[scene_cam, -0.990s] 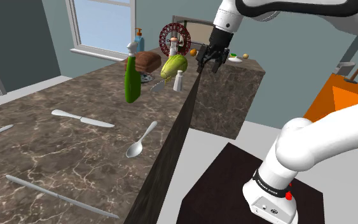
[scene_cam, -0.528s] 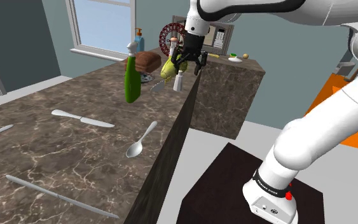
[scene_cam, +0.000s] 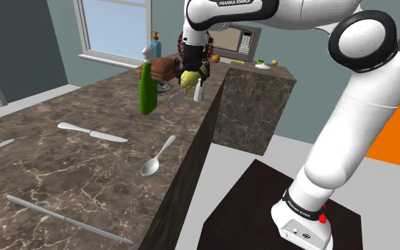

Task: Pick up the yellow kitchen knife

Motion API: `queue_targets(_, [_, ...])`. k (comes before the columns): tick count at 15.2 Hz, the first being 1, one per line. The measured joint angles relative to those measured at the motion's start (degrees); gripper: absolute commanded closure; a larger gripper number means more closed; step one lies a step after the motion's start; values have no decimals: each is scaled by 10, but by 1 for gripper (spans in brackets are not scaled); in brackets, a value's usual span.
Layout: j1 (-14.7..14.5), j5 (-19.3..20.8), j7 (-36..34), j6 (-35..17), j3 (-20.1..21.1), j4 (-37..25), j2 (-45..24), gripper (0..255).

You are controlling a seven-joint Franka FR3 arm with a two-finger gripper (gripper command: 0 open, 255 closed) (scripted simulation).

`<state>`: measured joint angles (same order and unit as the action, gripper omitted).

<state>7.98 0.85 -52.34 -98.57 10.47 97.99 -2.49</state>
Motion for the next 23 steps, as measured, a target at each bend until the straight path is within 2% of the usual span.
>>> queue_targets(6, [-1,17,-122,53,-18,-170,-163,0])
queue_targets(8, [-1,17,-136,53,-21,-184,-182,0])
queue_targets(14, [-1,18,-142,13,-22,-149,-189,0])
queue_targets(15, [-1,18,-142,9,-23,-145,-189,255])
queue_targets(23, [-1,18,-143,6,-22,-143,-189,255])
